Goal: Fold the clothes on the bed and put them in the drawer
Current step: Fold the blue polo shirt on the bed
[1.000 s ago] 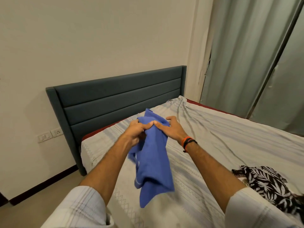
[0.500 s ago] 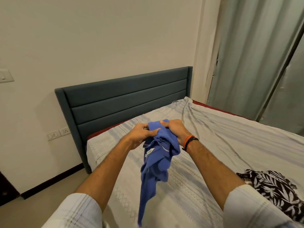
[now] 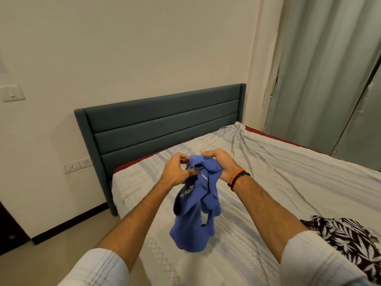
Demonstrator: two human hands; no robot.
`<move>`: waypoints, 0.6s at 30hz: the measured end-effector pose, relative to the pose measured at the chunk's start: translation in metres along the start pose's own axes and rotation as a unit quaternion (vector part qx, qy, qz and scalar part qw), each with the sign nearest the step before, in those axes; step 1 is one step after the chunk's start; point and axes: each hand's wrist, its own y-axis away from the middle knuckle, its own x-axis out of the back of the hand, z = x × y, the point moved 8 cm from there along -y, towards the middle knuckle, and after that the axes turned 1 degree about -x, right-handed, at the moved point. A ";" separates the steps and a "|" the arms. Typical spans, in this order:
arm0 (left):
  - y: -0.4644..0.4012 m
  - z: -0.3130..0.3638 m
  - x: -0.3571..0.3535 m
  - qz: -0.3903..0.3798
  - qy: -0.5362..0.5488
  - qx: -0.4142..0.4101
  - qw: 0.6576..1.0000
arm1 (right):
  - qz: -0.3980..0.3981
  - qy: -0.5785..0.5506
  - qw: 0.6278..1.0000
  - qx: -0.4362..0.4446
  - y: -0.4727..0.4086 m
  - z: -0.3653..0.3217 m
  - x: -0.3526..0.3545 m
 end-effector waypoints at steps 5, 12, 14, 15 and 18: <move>-0.006 0.013 -0.001 0.024 0.008 -0.023 0.999 | -0.080 -0.040 0.996 0.011 0.019 0.002 -0.014; -0.009 0.012 -0.019 -0.086 0.057 -0.003 0.995 | -0.025 -0.055 0.997 0.054 0.017 0.000 -0.011; -0.007 0.011 -0.019 -0.088 -0.004 -0.031 0.996 | -0.005 -0.072 0.996 0.060 0.014 0.000 -0.005; -0.006 0.011 -0.019 -0.078 -0.018 -0.039 0.996 | -0.024 -0.093 0.994 0.061 0.015 -0.001 -0.009; -0.009 0.004 -0.017 -0.044 0.024 -0.004 0.999 | -0.053 -0.077 0.993 0.066 0.015 -0.006 -0.016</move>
